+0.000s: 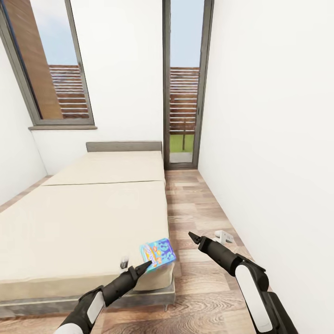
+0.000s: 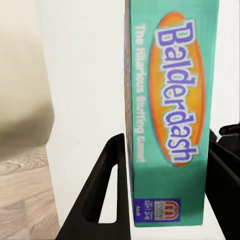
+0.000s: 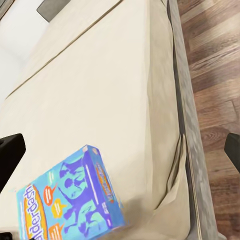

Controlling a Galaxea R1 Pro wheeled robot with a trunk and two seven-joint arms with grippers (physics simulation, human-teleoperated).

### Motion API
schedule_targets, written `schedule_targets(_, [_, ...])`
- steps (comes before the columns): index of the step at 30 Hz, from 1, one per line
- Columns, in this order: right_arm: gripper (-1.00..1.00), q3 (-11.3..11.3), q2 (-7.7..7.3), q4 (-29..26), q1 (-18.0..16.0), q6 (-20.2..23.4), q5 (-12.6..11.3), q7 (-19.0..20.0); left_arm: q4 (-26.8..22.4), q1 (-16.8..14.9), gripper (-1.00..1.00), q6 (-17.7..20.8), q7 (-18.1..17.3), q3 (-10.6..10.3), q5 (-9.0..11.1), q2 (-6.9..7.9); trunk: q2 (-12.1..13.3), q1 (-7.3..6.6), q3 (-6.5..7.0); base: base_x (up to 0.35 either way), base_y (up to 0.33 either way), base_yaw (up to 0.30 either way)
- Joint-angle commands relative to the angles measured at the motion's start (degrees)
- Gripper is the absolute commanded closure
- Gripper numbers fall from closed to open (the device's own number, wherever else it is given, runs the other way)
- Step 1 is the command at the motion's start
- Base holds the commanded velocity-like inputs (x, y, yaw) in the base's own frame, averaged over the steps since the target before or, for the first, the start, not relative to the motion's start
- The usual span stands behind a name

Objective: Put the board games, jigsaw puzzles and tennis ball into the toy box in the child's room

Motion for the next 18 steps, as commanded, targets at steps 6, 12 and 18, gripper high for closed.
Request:
schedule_targets(6, [-1.0, -0.03, 0.03, -0.04, -0.03, 0.28, 0.09, 0.16, -0.25, -0.34, 1.0, 4.88, -5.77, -2.93, -0.16, 4.26, -0.02, -0.01, -0.06, 0.0, 0.0, 0.0])
schedule_targets(12, [-1.0, -0.04, 0.03, -0.04, -0.03, 0.28, 0.06, 0.19, -4.59, -0.41, 1.0, 10.04, -8.89, -6.37, -0.17, 7.39, -0.02, -0.01, -0.06, 0.0, 0.0, 0.0])
schedule_targets(18, [-1.0, -0.08, 0.01, -0.04, -0.03, 0.34, 0.05, 0.21, -9.27, -0.37, 1.0, 14.52, -12.45, -7.78, -0.2, 9.98, -0.02, -0.01, -0.06, 0.0, 0.0, 0.0])
